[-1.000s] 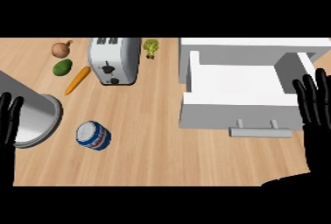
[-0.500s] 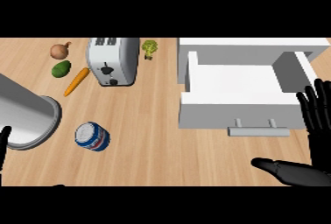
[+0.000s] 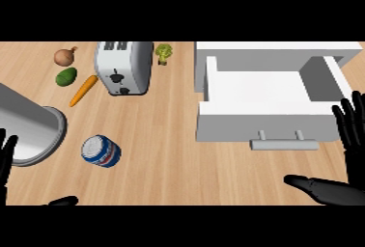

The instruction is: Pick up the can, place it into the drawer and close the drawer

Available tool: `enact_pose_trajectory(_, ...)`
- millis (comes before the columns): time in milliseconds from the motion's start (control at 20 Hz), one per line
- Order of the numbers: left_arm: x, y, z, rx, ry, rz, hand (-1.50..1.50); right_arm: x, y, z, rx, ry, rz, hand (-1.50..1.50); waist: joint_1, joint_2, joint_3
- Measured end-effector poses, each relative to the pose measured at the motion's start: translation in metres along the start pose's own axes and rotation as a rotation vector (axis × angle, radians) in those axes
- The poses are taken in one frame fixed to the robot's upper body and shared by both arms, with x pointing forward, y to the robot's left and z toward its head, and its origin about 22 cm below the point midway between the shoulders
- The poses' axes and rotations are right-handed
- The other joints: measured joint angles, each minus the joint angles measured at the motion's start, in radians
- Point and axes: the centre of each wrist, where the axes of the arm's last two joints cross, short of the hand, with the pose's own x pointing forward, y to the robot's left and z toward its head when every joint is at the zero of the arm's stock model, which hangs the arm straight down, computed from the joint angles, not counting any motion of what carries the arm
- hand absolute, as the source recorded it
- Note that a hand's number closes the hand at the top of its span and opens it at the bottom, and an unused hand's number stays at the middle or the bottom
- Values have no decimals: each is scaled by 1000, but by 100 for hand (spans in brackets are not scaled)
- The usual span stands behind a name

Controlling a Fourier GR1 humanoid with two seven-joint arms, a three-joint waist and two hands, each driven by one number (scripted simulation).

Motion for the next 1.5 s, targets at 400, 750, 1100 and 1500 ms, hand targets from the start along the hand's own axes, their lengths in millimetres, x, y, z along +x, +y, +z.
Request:
enact_pose_trajectory(400,-35,-25,-13,-4,61,-6,-150,4,-11,11,-9,-9,7,-150,-3,0,0)
enact_pose_trajectory(750,-85,-30,-12,12,100,-37,-150,9,-16,19,-10,-22,16,-150,-2,0,-1)
enact_pose_trajectory(1100,-127,-29,-10,45,128,-59,-150,10,-26,21,-13,-25,21,-150,-2,0,-1)
enact_pose_trajectory(1500,-173,-23,-11,88,158,-64,-150,19,-29,27,-22,-35,21,-150,-3,0,0)
